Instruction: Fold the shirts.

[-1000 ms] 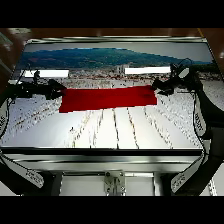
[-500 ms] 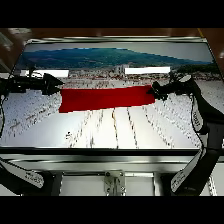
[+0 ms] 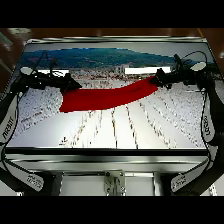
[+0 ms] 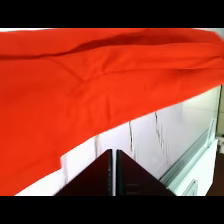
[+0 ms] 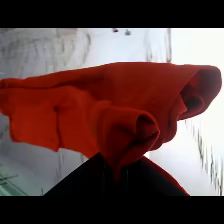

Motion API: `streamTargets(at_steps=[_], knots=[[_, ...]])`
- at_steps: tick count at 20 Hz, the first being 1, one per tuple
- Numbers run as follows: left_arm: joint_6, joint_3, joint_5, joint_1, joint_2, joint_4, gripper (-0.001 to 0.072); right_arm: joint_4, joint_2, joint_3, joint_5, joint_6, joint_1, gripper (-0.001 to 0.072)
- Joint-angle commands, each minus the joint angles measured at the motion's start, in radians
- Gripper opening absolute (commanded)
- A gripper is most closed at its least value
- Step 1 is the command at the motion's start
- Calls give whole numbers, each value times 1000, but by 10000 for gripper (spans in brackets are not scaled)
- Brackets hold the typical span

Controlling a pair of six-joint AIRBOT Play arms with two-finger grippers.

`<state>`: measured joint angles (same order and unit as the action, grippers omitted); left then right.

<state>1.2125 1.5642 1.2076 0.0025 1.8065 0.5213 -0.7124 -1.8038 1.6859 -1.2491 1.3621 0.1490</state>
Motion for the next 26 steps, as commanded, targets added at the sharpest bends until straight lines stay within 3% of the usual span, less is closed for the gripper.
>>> streamTargets(at_steps=[1, 4, 6, 8, 13, 16, 19, 23, 26], knots=[[19, 1, -282, -227, 15, -13, 44, -78, 173, 0, -108, 53, -31, 70], [35, 1, -468, -412, 53, -86, 44, -144, 294, 0, -159, 121, -66, 70], [45, 1, -471, -503, 85, -89, 44, -146, 370, 0, -172, 159, -80, 70], [117, 2, -474, -577, 115, -117, 44, -153, 438, 0, -176, 198, -90, 70], [71, 22, -507, -665, 160, -305, 45, -187, 506, 0, -215, 267, -91, 70], [0, 22, -473, -571, 136, -288, 42, -232, 497, -1, -210, 281, -105, 70], [48, 21, -362, -385, 66, -74, 41, -386, 441, -1, -130, 299, -227, 70], [84, 22, -189, -78, -117, 193, 42, -387, 274, -1, 84, 300, -444, 70], [83, 22, -57, 139, -262, 212, 43, -327, 116, -1, 266, 319, -577, 70]])
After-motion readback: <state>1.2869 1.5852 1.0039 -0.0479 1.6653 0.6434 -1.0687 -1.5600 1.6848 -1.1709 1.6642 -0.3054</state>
